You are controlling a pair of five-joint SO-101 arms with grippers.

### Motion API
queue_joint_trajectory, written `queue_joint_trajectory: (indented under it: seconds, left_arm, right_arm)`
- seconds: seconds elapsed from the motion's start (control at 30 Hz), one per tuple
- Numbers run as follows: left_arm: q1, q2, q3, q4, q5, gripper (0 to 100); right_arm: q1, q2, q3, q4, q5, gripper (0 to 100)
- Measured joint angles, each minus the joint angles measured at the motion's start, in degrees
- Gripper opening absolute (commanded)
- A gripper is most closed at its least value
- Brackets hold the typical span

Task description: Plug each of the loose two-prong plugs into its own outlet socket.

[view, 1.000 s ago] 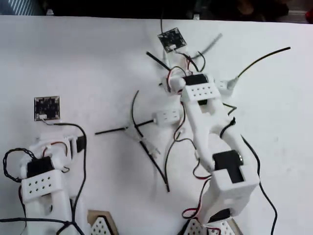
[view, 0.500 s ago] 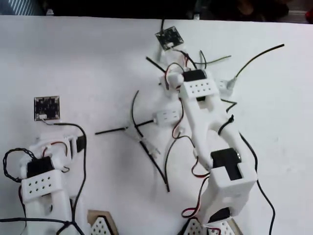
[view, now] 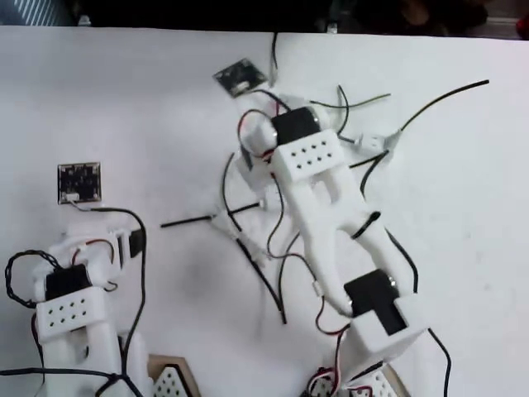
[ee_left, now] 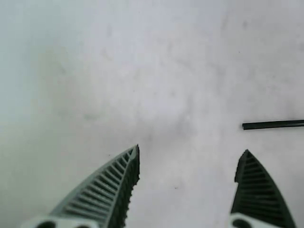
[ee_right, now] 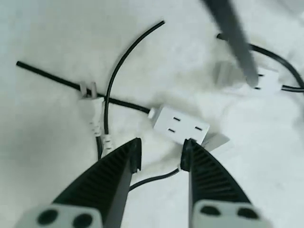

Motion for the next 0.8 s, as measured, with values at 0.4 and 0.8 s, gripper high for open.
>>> queue_joint_trajectory:
  seconds: [0.4,0.8]
  left_arm:
    - [0.0,0.0,0.0,0.0,0.0,32]
    - [0.0,0.0,0.0,0.0,0.0,32]
  right_arm:
    - [-9.3,-1.2,12.9,6.9,0.0,13.3]
    - [-10.7,-1.2,26.2,-8.4,0.0,13.4]
